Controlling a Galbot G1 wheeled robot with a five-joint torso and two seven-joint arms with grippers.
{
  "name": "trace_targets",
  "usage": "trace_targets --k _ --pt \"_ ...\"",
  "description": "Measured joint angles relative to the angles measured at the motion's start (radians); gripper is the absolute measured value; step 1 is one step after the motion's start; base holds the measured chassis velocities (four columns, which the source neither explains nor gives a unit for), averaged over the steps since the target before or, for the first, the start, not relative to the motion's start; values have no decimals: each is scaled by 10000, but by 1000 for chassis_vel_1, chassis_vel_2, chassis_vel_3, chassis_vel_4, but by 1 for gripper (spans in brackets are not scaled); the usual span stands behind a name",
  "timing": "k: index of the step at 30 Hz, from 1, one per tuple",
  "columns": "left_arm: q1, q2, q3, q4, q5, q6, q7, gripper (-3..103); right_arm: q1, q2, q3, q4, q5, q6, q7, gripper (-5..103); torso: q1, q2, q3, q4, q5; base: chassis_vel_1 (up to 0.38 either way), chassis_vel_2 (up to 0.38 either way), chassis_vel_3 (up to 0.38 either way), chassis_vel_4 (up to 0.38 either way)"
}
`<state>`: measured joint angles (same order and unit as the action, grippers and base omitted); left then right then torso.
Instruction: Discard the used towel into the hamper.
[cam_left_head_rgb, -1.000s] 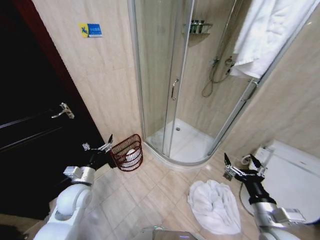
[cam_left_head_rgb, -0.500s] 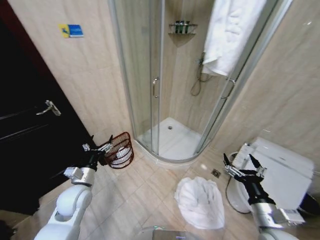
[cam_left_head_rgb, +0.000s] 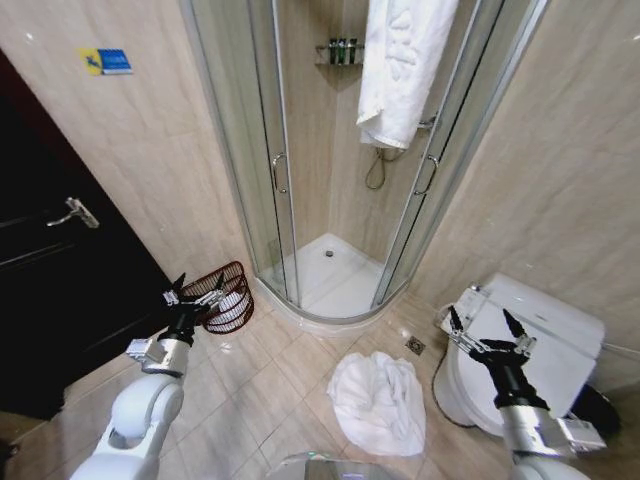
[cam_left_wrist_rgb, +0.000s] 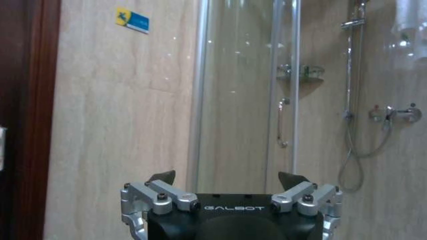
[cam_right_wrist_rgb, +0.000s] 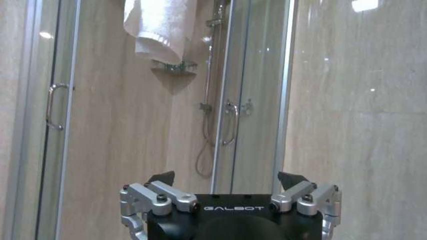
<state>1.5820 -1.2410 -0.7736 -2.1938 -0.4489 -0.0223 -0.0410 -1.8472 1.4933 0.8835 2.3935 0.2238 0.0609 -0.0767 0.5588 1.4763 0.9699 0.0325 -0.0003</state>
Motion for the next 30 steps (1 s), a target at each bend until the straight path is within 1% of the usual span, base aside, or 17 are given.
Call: trace_targets --k 1,2,3,5,6,7,9,11,12,13,15,16,19,22,28,30 --pt "87 -208 -64 -105 70 0 95 100 172 -44 -68 7 -297 -466 521 100 0 0 0 0 1 40 51 -84 -41" --pt "132 -272 -78 -154 78 -1 113 100 240 -78 -73 17 -362 -655 674 100 -1 0 0 0 1 40 51 -28 -28" --pt "132 -272 -78 -154 78 -1 113 100 240 -78 -73 17 -362 -655 674 100 -1 0 0 0 1 40 51 -28 -28" --pt "412 -492 -109 -364 122 -90 120 100 590 -287 -32 29 -384 -1148 991 100 1 0 1 0 1 0 0 0 0" --pt "597 -578 -122 -469 165 -174 124 100 774 -401 -8 41 -331 -1327 1060 100 2 0 1 1 4 0 0 0 0" --pt "597 -578 -122 -469 165 -174 124 100 774 -401 -8 41 -331 -1327 1060 100 2 0 1 1 4 0 0 0 0" --pt "895 -732 -141 -586 244 -424 97 100 1195 -650 -77 147 -100 -1721 1193 100 3 0 2 1 5 0 0 0 0" --pt "896 -751 -138 -576 274 -457 81 100 1349 -716 -124 147 -57 -1808 1213 100 3 0 2 0 3 -54 -23 25 20" --pt "761 -725 -82 -439 304 -469 63 100 1914 -962 -285 132 69 -2187 1254 100 3 0 2 0 9 0 0 0 0" --pt "513 -609 40 -277 302 -368 64 100 2348 -1143 -341 119 270 -2415 1296 100 5 -1 3 4 4 0 0 0 0" --pt "103 -414 190 -12 237 -223 77 100 2882 -1413 -368 49 556 -2660 1292 100 5 -1 2 -1 1 0 0 0 0" --pt "103 -414 190 -12 237 -223 77 100 2882 -1413 -368 49 556 -2660 1292 100 5 -1 2 -1 1 0 0 0 0" --pt "-180 -251 161 275 78 -160 104 100 3469 -1843 -473 -156 653 -2887 1096 100 5 0 3 0 4 0 0 0 0" --pt "-445 -121 138 551 18 -151 142 100 3817 -2038 -534 -315 731 -2975 886 100 4 -1 2 3 3 0 0 0 0" --pt "-1042 23 331 1030 14 35 206 100 4322 -2124 -627 -876 739 -2931 669 100 4 0 2 -4 3 0 0 0 0" --pt "-1164 61 348 1151 18 158 203 100 4971 -2321 -831 -1506 715 -2801 663 100 3 -1 3 -3 5 0 0 0 0"
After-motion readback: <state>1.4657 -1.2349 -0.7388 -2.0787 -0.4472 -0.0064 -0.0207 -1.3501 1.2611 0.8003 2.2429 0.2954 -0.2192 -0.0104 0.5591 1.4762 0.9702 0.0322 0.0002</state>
